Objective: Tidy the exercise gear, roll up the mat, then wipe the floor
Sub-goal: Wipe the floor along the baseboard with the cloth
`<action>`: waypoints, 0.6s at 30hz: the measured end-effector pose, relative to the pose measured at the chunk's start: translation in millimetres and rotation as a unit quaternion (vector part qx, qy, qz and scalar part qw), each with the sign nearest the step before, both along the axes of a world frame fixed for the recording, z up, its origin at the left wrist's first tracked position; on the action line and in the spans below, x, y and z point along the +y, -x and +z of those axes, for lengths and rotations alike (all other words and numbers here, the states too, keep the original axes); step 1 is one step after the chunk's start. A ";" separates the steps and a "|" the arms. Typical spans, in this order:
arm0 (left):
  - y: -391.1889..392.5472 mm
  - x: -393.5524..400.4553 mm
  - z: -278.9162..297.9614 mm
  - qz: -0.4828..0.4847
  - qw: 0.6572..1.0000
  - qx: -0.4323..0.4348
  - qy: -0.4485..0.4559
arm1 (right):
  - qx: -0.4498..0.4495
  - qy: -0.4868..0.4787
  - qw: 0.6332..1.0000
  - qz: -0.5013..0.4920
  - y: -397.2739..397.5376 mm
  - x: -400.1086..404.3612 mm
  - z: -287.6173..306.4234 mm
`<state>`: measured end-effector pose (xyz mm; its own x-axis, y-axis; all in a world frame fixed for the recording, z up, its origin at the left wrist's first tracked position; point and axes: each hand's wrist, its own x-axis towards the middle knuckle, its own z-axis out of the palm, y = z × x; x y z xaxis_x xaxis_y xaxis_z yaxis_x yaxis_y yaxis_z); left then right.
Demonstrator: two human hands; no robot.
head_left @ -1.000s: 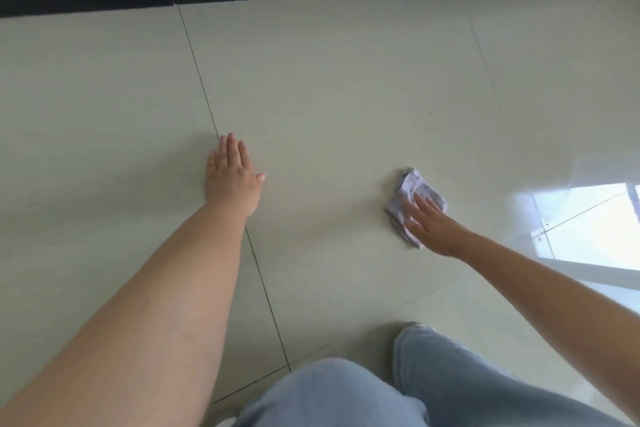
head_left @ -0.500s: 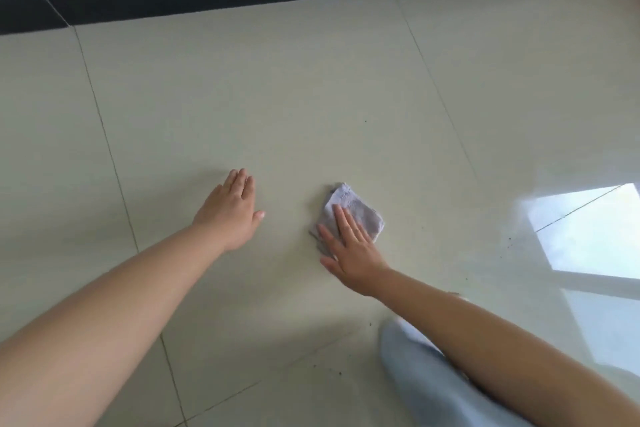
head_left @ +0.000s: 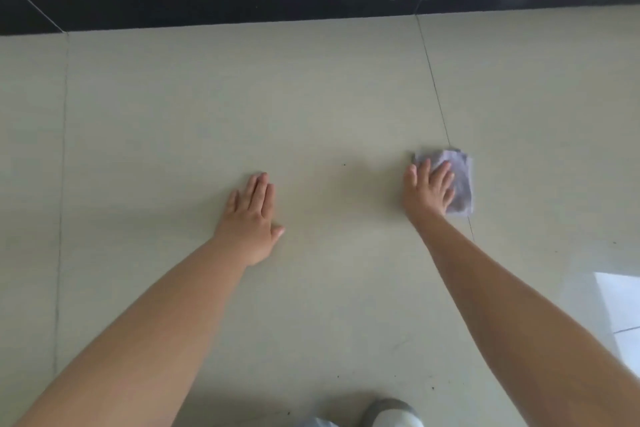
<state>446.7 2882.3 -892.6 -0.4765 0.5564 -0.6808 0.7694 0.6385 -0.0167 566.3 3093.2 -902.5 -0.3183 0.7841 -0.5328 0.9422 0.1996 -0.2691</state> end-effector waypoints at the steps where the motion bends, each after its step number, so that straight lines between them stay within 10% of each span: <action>1: 1.6 0.8 1.5 -0.001 1.000 0.000 0.005 | 0.012 0.016 0.997 0.068 21.3 -5.0 -0.5; 9: 2.1 12.9 8.4 -0.002 0.999 -0.002 0.041 | 0.095 -0.030 0.903 0.418 -39.1 -96.0 -19.7; 14: 1.7 11.1 -0.2 0.075 0.987 0.014 -0.143 | 0.003 -0.076 0.969 0.235 -149.8 -16.6 -16.3; 18: 2.8 14.0 -13.2 0.138 0.980 0.005 -0.141 | -0.006 -0.076 0.997 0.006 -80.2 75.8 -4.9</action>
